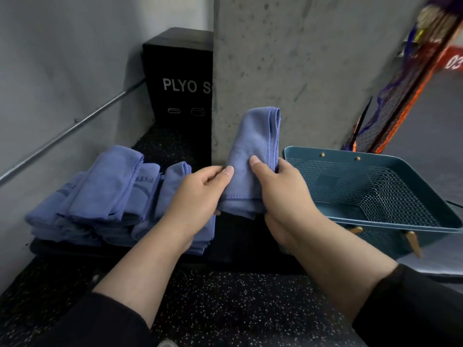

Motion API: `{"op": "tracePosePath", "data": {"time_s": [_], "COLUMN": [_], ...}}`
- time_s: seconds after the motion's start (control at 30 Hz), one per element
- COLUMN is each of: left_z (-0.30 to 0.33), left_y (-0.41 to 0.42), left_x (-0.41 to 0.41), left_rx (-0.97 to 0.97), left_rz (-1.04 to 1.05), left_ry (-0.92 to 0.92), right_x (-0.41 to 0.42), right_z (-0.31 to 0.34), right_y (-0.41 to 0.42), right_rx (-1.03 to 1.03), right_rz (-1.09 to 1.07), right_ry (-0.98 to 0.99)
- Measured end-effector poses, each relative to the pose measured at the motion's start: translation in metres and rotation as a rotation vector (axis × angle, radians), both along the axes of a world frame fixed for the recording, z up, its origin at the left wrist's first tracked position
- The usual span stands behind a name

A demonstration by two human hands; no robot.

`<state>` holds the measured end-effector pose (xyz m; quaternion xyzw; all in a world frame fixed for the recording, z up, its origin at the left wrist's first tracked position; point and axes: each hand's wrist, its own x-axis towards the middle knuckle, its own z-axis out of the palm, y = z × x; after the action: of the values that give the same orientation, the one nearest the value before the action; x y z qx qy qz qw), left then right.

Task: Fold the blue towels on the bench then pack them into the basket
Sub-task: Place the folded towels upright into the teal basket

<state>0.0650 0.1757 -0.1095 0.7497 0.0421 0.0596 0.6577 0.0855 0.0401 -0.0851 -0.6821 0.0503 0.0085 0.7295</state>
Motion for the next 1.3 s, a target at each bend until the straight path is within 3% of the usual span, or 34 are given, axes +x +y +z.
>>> {"op": "tracePosePath", "data": {"time_s": [0.2,0.37,0.57,0.8,0.97,1.1,1.2,1.3], "left_z": [0.003,-0.008,-0.021,-0.030,-0.036,-0.042,-0.045,-0.048], "left_y": [-0.040,-0.065,-0.085,-0.106,-0.112,-0.115,-0.114,-0.113], "left_x": [0.012,0.033,0.051,0.072,0.078,0.084,0.087,0.088], "left_rx": [-0.102,0.056,0.204,0.251,0.269,0.270,0.286,0.307], "left_rz": [-0.037,-0.003,-0.009,-0.036,-0.076,-0.086,-0.080,-0.080], "left_ry": [-0.070,-0.045,0.053,0.103,0.094,0.075,0.072,0.073], "right_x": [0.014,0.056,0.102,0.133,0.136,0.143,0.148,0.154], "right_z": [0.042,0.064,0.023,-0.045,-0.073,-0.085,-0.095,-0.089], "right_y": [-0.066,-0.149,-0.220,-0.226,-0.226,-0.225,-0.225,-0.221], "right_rx": [-0.114,-0.315,-0.600,-0.777,-0.759,-0.656,-0.942,-1.477], "right_rz": [0.052,0.072,0.180,0.341,0.476,0.513,0.598,0.682], "right_ry": [0.027,0.102,0.378,0.597,0.762,0.785,0.770,0.552]}}
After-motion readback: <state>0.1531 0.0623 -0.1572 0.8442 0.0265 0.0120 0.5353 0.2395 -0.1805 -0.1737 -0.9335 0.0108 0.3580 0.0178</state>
